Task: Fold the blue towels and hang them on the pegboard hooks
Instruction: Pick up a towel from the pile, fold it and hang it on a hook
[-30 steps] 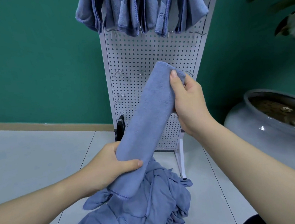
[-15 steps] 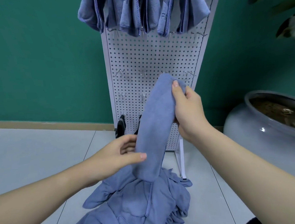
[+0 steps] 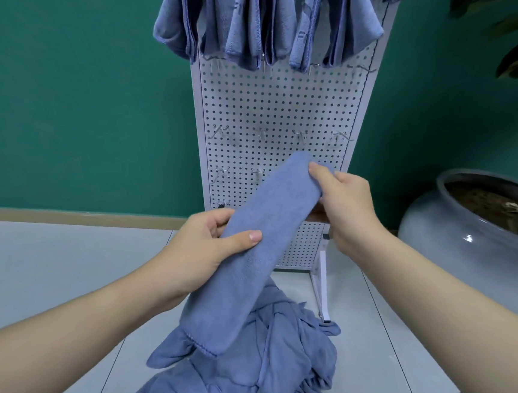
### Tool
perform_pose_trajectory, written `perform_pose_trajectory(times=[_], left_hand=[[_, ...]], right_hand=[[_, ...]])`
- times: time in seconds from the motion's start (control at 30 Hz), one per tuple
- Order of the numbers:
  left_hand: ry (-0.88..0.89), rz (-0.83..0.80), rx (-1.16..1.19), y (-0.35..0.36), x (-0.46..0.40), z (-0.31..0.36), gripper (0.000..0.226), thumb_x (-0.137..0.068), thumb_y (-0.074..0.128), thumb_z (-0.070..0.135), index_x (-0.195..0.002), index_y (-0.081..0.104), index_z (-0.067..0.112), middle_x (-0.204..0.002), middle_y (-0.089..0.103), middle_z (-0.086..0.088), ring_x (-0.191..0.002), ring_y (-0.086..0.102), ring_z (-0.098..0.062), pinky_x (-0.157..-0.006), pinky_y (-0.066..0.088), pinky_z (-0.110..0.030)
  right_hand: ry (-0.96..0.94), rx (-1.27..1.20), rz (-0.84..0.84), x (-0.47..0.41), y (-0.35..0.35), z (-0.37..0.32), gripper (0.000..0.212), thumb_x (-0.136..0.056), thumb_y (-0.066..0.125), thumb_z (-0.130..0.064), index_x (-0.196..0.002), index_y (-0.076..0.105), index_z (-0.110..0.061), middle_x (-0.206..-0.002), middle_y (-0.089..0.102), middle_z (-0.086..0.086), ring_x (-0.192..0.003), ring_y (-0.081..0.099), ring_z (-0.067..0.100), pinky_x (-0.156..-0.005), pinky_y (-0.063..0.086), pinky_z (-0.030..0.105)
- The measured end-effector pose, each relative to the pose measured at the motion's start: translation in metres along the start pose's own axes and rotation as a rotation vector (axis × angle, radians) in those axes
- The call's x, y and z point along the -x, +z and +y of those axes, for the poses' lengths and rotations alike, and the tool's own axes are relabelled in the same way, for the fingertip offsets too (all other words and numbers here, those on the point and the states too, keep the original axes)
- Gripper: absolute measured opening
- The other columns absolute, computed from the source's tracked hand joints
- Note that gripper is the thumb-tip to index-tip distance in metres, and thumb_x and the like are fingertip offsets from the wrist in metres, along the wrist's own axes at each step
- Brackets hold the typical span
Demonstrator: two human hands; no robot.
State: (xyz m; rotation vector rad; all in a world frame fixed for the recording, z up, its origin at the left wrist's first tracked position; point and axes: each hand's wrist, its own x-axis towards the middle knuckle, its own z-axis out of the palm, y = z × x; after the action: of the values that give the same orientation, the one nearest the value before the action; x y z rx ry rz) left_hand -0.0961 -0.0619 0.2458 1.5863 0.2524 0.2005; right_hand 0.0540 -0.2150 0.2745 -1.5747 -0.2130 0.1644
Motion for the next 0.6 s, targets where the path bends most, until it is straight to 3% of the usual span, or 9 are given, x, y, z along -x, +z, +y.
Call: perform_pose_trajectory(times=[0.1, 0.27, 0.33, 0.4, 0.47, 0.53, 0.6], left_hand=[[0.029, 0.066, 0.023, -0.007, -0.001, 0.011, 0.019, -0.091, 0.074, 0.017, -0.106, 0.073, 0.007, -0.097, 0.080, -0.010, -0.081, 0.075, -0.018, -0.071, 0.058, -0.026], [0.043, 0.096, 0.151, -0.018, 0.002, 0.022, 0.019, -0.087, 0.072, 0.018, -0.102, 0.076, 0.007, -0.091, 0.079, -0.010, -0.072, 0.073, -0.017, -0.062, 0.057, -0.024], [0.065, 0.101, 0.191, -0.022, 0.002, 0.024, 0.028, -0.082, 0.073, 0.023, -0.104, 0.076, 0.006, -0.094, 0.079, -0.010, -0.075, 0.073, -0.017, -0.064, 0.058, -0.024], [0.081, 0.118, 0.213, -0.025, 0.002, 0.025, 0.036, -0.080, 0.073, 0.025, -0.109, 0.075, 0.004, -0.100, 0.078, -0.013, -0.080, 0.073, -0.019, -0.070, 0.060, -0.026], [0.076, 0.131, 0.223, -0.027, 0.003, 0.023, 0.037, -0.081, 0.073, 0.025, -0.112, 0.074, 0.003, -0.104, 0.078, -0.015, -0.083, 0.073, -0.021, -0.072, 0.060, -0.027], [0.065, 0.126, 0.236, -0.028, 0.003, 0.021, 0.037, -0.083, 0.072, 0.024, -0.112, 0.074, 0.002, -0.104, 0.077, -0.016, -0.084, 0.072, -0.023, -0.072, 0.060, -0.028], [0.056, 0.114, 0.244, -0.027, 0.004, 0.021, 0.037, -0.084, 0.071, 0.024, -0.112, 0.073, 0.001, -0.101, 0.077, -0.016, -0.081, 0.071, -0.022, -0.069, 0.059, -0.027]], right_hand=[[0.088, 0.044, -0.022, -0.003, -0.006, 0.002, 0.036, -0.095, 0.069, -0.027, -0.100, 0.069, 0.009, -0.075, 0.074, 0.008, -0.054, 0.070, 0.017, -0.052, 0.055, 0.025], [0.109, 0.114, -0.040, 0.001, -0.001, 0.004, 0.027, -0.098, 0.066, -0.034, -0.091, 0.069, -0.008, -0.077, 0.071, 0.006, -0.055, 0.067, 0.014, -0.047, 0.051, 0.023], [-0.064, 0.250, 0.006, 0.001, 0.001, 0.006, 0.027, -0.099, 0.065, -0.038, -0.096, 0.067, -0.011, -0.091, 0.074, 0.003, -0.070, 0.071, 0.011, -0.060, 0.060, 0.029], [-0.379, 0.404, 0.007, 0.005, 0.001, 0.006, 0.021, -0.097, 0.066, -0.033, -0.111, 0.066, -0.017, -0.106, 0.070, -0.006, -0.093, 0.067, 0.002, -0.084, 0.058, 0.027], [-0.665, 0.538, -0.182, 0.011, -0.001, 0.008, 0.040, -0.094, 0.067, -0.026, -0.133, 0.059, -0.021, -0.128, 0.063, -0.009, -0.118, 0.057, 0.000, -0.102, 0.045, 0.020], [-0.880, 0.758, -0.335, 0.015, 0.001, 0.015, 0.066, -0.088, 0.069, -0.029, -0.150, 0.047, -0.024, -0.151, 0.049, -0.006, -0.143, 0.042, 0.009, -0.118, 0.030, 0.028], [-1.000, 0.904, -0.350, 0.017, 0.007, 0.022, 0.079, -0.085, 0.072, -0.036, -0.156, 0.040, -0.023, -0.161, 0.039, -0.002, -0.152, 0.031, 0.016, -0.124, 0.021, 0.034]])
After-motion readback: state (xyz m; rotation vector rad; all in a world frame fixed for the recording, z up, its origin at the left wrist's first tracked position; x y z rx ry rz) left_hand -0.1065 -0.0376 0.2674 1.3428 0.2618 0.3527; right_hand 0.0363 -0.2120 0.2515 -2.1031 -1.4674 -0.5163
